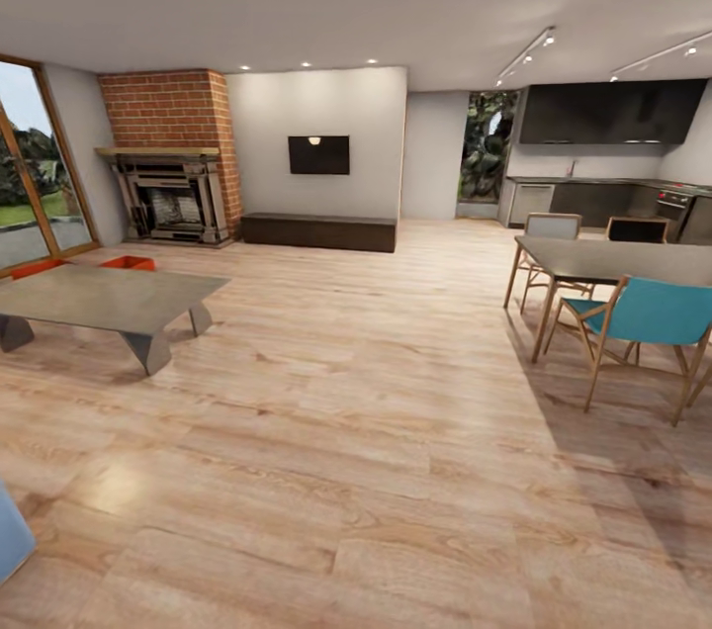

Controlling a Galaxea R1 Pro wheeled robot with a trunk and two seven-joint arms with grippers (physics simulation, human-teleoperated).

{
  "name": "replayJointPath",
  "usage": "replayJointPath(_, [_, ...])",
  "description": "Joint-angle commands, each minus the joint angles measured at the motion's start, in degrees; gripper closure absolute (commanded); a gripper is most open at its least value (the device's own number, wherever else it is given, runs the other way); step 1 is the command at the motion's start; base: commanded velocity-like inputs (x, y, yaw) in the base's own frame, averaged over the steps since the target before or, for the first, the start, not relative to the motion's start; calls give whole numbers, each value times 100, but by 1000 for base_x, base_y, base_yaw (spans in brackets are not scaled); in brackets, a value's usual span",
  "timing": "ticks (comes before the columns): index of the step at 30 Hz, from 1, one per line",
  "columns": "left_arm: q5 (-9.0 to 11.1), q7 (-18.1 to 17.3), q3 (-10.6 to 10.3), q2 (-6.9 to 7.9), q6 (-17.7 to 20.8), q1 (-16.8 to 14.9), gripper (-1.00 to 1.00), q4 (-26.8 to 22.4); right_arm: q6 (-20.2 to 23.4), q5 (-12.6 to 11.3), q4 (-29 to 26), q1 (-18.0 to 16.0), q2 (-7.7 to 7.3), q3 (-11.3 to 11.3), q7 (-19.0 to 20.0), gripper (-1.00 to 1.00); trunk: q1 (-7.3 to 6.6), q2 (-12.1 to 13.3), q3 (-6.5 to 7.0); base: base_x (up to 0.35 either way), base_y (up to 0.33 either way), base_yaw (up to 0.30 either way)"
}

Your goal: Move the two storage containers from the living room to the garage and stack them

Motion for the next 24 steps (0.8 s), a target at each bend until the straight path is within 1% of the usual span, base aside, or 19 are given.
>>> replayJointPath(1, [11, 2, 5, 0, -10, -2, -100, 0, -25, -52, 13, -4, 3, 49, -11, -100, 3, -2, -6, 322, 0, 0])
replayJointPath(24, [11, 2, -3, 0, -10, -2, -100, -1, -33, -43, 12, -4, 3, 51, -12, -100, 3, -2, -6, 322, 0, 0])
